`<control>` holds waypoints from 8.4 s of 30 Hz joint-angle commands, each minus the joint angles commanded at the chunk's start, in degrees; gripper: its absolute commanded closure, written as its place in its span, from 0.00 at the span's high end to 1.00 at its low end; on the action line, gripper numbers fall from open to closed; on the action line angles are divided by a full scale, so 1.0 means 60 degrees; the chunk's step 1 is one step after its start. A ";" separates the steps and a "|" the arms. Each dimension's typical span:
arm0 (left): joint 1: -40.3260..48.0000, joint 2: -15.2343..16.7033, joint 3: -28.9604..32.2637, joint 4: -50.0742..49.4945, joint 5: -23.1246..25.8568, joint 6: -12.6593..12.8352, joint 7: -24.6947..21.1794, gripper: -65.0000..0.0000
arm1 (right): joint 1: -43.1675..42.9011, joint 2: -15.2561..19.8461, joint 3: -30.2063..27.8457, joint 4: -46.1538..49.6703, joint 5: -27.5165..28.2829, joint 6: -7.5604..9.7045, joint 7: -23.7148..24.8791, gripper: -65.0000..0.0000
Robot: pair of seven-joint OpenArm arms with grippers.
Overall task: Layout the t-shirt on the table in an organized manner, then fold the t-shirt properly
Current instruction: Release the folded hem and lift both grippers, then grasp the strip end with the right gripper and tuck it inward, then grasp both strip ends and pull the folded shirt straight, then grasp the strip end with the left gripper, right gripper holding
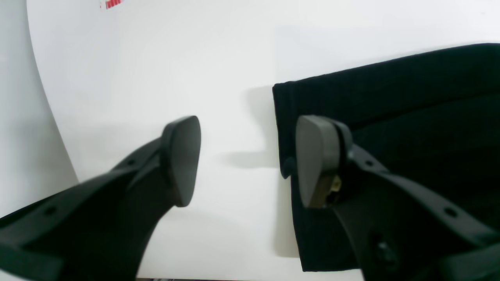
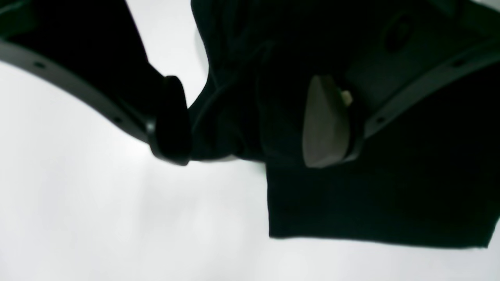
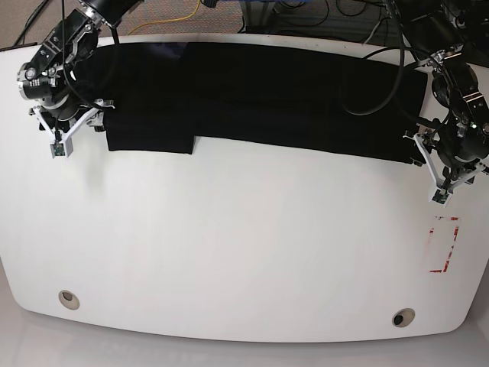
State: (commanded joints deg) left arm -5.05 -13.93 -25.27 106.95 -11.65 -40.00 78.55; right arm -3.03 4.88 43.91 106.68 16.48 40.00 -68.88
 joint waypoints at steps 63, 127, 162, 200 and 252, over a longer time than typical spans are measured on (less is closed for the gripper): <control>-0.0029 0.0147 0.0044 -0.1084 0.0029 0.0000 -0.0630 0.55 | -0.0117 -0.0264 -0.1509 0.0000 0.3238 0.0000 -0.1480 0.00; 0.2256 0.0205 0.0059 -0.2491 -0.1070 0.0000 -0.2667 0.55 | -0.2886 0.1582 -0.2374 -0.0337 0.3194 0.0000 0.0484 0.35; 0.0337 0.0659 0.0117 -0.2681 -0.1158 0.0000 -0.1744 0.56 | -0.0498 0.2637 -0.2637 -0.4630 0.1084 0.0000 0.3297 0.34; -0.0703 0.0659 -0.1612 -0.6125 -0.3648 0.0000 -0.1070 0.62 | -0.0513 0.2535 -0.2652 -0.4220 0.1114 0.0000 0.3048 0.34; 0.0015 0.1773 0.1201 -0.0762 -0.3707 0.0168 -0.0161 0.18 | -0.0308 0.2344 -0.2652 -0.4234 0.1040 0.0000 0.3033 0.34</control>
State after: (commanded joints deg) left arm -4.97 -3.30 -18.07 102.37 -33.89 -38.99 77.58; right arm -4.88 18.95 28.00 81.27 22.73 40.00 -50.68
